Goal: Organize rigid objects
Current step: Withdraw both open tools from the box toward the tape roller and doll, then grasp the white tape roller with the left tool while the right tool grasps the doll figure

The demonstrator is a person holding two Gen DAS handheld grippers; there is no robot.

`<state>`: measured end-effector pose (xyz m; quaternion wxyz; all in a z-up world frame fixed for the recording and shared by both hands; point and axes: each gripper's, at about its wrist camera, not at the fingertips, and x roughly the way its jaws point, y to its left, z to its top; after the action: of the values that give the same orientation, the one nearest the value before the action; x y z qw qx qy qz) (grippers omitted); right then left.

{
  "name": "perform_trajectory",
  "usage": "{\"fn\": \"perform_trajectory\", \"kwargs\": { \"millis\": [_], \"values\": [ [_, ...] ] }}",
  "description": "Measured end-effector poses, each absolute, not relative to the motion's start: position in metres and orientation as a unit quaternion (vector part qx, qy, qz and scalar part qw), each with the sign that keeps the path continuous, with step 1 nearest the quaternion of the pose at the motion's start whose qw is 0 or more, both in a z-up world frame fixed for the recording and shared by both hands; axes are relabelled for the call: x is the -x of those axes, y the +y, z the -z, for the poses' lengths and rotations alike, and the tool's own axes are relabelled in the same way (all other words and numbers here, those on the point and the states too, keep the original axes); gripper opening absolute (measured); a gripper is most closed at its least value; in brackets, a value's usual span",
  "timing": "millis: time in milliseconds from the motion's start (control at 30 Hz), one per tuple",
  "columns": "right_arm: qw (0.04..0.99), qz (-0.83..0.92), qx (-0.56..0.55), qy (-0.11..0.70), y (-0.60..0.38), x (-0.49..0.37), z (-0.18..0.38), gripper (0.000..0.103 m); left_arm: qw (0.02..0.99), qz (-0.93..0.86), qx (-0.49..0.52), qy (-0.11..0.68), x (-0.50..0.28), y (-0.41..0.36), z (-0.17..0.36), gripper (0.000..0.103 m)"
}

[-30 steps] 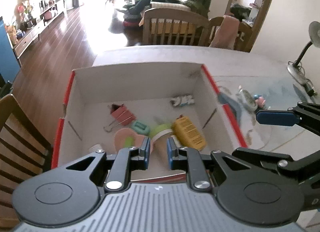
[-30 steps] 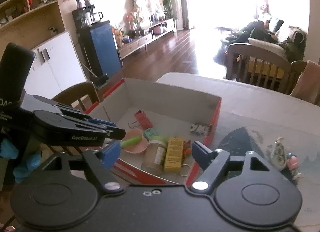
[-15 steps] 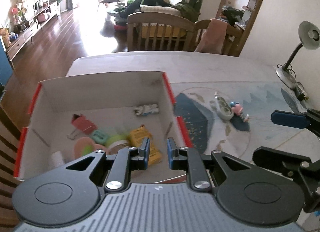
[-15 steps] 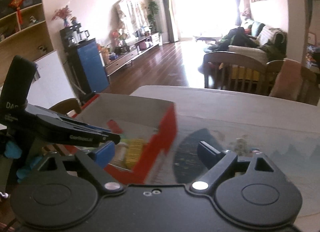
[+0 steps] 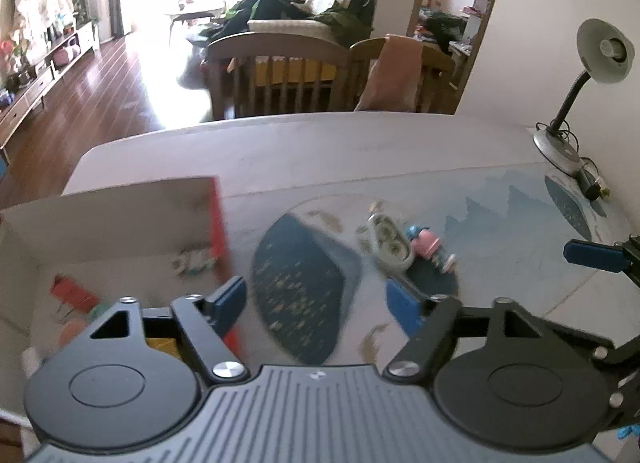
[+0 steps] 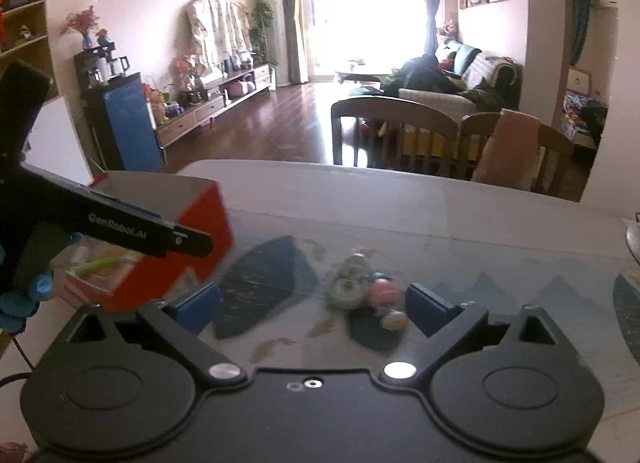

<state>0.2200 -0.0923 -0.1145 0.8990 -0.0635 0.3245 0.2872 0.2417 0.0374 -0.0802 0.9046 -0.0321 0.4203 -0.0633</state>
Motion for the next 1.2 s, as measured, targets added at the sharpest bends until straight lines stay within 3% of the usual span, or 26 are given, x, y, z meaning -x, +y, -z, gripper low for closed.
{"fn": "perform_trajectory", "kwargs": {
  "millis": [467, 1200],
  "values": [
    [0.877, -0.294, 0.136, 0.355, -0.110, -0.282, 0.174, 0.099, 0.898, 0.038, 0.049, 0.436, -0.313, -0.014, 0.133, 0.086],
    [0.862, -0.291, 0.144, 0.390, -0.091, -0.335, 0.237, 0.072, 0.875, 0.026, 0.041, 0.482, -0.391, -0.052, 0.193, 0.086]
  ]
}}
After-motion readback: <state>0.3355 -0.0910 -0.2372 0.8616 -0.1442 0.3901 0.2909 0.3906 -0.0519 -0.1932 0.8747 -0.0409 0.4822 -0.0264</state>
